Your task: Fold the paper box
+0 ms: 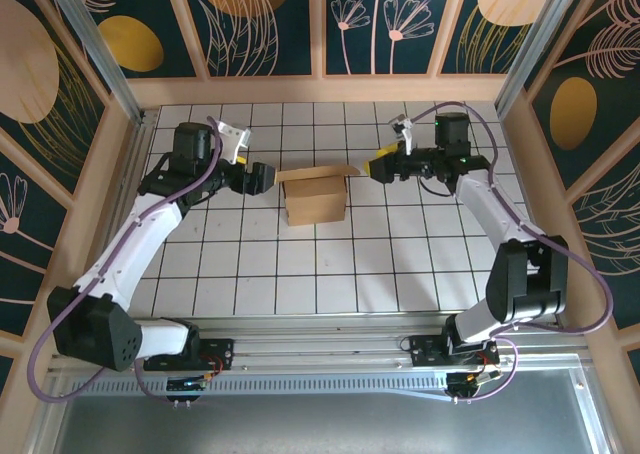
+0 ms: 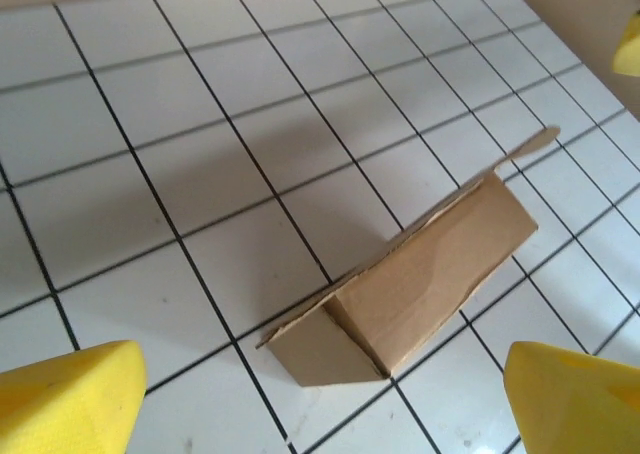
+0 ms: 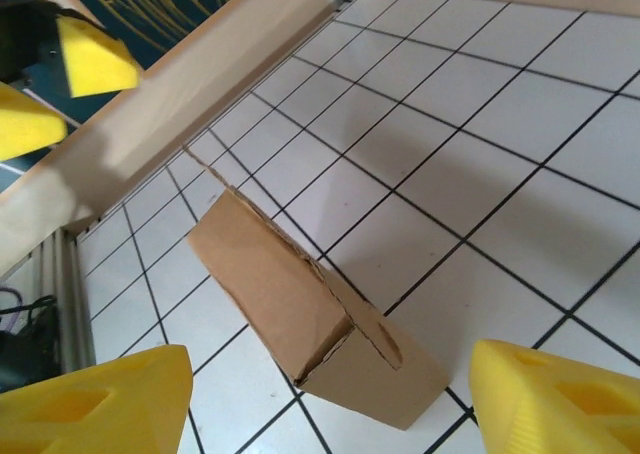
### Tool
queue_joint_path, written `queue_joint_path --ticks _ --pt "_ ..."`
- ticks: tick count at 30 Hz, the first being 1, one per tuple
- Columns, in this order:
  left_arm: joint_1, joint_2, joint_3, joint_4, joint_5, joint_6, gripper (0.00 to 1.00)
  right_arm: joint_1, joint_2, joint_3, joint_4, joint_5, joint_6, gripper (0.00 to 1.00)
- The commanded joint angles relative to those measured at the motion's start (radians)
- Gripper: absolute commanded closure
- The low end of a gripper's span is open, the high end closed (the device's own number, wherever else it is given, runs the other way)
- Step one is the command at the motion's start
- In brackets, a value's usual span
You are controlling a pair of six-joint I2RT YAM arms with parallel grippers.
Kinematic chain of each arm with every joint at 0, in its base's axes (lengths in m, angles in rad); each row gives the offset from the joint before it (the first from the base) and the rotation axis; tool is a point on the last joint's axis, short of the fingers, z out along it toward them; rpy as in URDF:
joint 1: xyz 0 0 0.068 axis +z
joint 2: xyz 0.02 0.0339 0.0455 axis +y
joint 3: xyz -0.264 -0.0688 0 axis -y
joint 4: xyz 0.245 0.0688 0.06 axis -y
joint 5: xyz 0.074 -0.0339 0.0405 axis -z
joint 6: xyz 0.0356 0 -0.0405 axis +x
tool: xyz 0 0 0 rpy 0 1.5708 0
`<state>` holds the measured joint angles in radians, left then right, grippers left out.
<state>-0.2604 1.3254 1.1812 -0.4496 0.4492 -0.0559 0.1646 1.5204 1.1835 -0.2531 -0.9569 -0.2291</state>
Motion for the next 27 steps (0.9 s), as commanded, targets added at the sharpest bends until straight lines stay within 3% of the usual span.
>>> queue_joint_path --ticks 1,8,12,15,18,27 --pt "0.024 0.026 -0.009 0.007 0.115 0.019 0.08 0.002 0.011 0.009 -0.025 -0.104 -0.104 0.25" --pt "0.025 0.097 -0.007 0.023 0.184 0.096 0.01 0.042 0.098 0.017 -0.030 -0.096 -0.191 0.26" --pt "0.025 0.096 -0.017 0.041 0.157 0.152 0.01 0.083 0.150 0.051 -0.034 0.000 -0.208 0.29" --pt "0.025 0.114 -0.012 0.046 0.138 0.169 0.07 0.093 0.186 0.068 -0.041 0.018 -0.213 0.34" --pt "0.023 0.126 -0.021 0.049 0.118 0.174 0.19 0.098 0.188 0.057 -0.041 0.047 -0.214 0.37" --pt "0.020 0.112 -0.054 0.072 0.120 0.195 0.28 0.086 0.112 0.049 -0.015 0.124 -0.220 0.46"
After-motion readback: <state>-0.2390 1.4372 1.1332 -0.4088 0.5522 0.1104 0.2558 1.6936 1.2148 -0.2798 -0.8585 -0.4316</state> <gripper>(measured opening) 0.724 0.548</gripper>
